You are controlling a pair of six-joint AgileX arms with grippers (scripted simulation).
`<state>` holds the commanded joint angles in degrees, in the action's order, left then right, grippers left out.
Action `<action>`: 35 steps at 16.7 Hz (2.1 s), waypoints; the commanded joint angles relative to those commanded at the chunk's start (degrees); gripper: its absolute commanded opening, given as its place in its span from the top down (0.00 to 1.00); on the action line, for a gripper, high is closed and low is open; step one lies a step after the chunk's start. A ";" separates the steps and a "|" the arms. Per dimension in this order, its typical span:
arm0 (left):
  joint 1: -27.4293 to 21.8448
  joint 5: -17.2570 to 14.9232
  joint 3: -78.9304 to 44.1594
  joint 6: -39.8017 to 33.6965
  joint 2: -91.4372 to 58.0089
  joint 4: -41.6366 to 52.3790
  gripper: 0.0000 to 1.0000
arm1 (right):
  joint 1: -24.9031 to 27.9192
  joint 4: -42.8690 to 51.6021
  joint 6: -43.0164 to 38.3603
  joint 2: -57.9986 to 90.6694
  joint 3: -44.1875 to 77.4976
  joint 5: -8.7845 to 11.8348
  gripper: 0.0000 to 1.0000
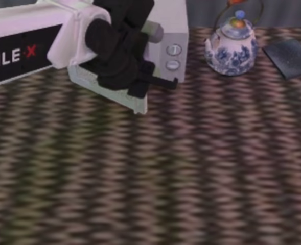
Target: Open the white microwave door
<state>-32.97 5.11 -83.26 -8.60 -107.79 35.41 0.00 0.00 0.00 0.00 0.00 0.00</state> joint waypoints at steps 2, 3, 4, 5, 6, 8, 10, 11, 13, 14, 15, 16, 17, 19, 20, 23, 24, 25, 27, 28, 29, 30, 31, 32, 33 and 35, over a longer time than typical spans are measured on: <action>0.00 0.00 0.00 0.00 0.00 0.00 1.00 | 0.00 0.00 0.00 0.00 0.00 0.00 0.00; 0.00 0.00 0.00 0.00 0.00 0.00 1.00 | 0.00 0.00 0.00 0.00 0.00 0.00 0.00; 0.00 0.00 0.00 0.00 0.00 0.00 1.00 | 0.00 0.00 0.00 0.00 0.00 0.00 0.00; 0.00 0.00 0.00 0.00 0.00 0.00 1.00 | 0.00 0.00 0.00 0.00 0.00 0.00 0.00; 0.00 0.00 0.00 0.00 0.00 0.00 1.00 | 0.00 0.00 0.00 0.00 0.00 0.00 0.00; 0.00 0.00 0.00 0.00 0.00 0.00 1.00 | 0.00 0.00 0.00 0.00 0.00 0.00 0.00; 0.00 0.00 0.00 0.00 0.00 0.00 1.00 | 0.00 0.00 0.00 0.00 0.00 0.00 0.00; 0.00 0.00 0.00 0.00 0.00 0.00 1.00 | 0.00 0.00 0.00 0.00 0.00 0.00 0.00; 0.00 0.00 0.00 0.00 0.00 0.00 1.00 | 0.00 0.00 0.00 0.00 0.00 0.00 0.00; 0.00 0.00 0.00 0.00 0.00 0.00 1.00 | 0.00 0.00 0.00 0.00 0.00 0.00 0.00; 0.00 0.00 0.00 0.00 0.00 0.00 1.00 | 0.00 0.00 0.00 0.00 0.00 0.00 0.00; 0.00 0.00 0.00 0.00 0.00 0.00 1.00 | 0.00 0.00 0.00 0.00 0.00 0.00 0.00; 0.00 0.00 0.00 0.00 0.00 0.00 1.00 | 0.00 0.00 0.00 0.00 0.00 0.00 0.00; 0.00 0.00 0.00 0.00 0.00 0.00 1.00 | 0.00 0.00 0.00 0.00 0.00 0.00 0.00; 0.00 0.00 0.00 0.00 0.00 0.00 1.00 | 0.00 0.00 0.00 0.00 0.00 0.00 0.00; -0.28 -0.42 0.26 -0.06 -0.04 -0.09 1.00 | 0.00 0.00 0.00 0.00 0.00 0.00 0.00; -0.08 -0.74 0.59 0.52 0.48 -0.36 1.00 | 0.00 0.00 0.00 0.00 0.00 0.00 0.00; 0.24 -1.22 1.28 1.43 1.09 -0.59 1.00 | 0.00 0.00 0.00 0.00 0.00 0.00 0.00; 1.02 -2.45 3.47 3.94 2.14 -0.70 1.00 | 0.00 0.00 0.00 0.00 0.00 0.00 0.00; 1.42 -3.12 4.57 5.31 2.71 -0.78 1.00 | 0.00 0.00 0.00 0.00 0.00 0.00 0.00; 1.79 -3.74 5.36 6.47 3.39 -1.05 1.00 | 0.00 0.00 0.00 0.00 0.00 0.00 0.00; 2.06 -4.20 5.75 7.28 4.07 -1.42 1.00 | 0.00 0.00 0.00 0.00 0.00 0.00 0.00; 2.17 -4.44 5.85 7.66 4.48 -1.69 1.00 | 0.00 0.00 0.00 0.00 0.00 0.00 0.00; 2.18 -4.46 5.85 7.68 4.51 -1.71 1.00 | 0.00 0.00 0.00 0.00 0.00 0.00 0.00; 2.18 -4.46 5.85 7.68 4.51 -1.71 1.00 | 0.00 0.00 0.00 0.00 0.00 0.00 0.00; 2.18 -4.46 5.85 7.68 4.51 -1.71 1.00 | 0.00 0.00 0.00 0.00 0.00 0.00 0.00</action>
<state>-30.79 0.66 -77.41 -0.92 -103.28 33.70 0.00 0.00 0.00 0.00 0.00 0.00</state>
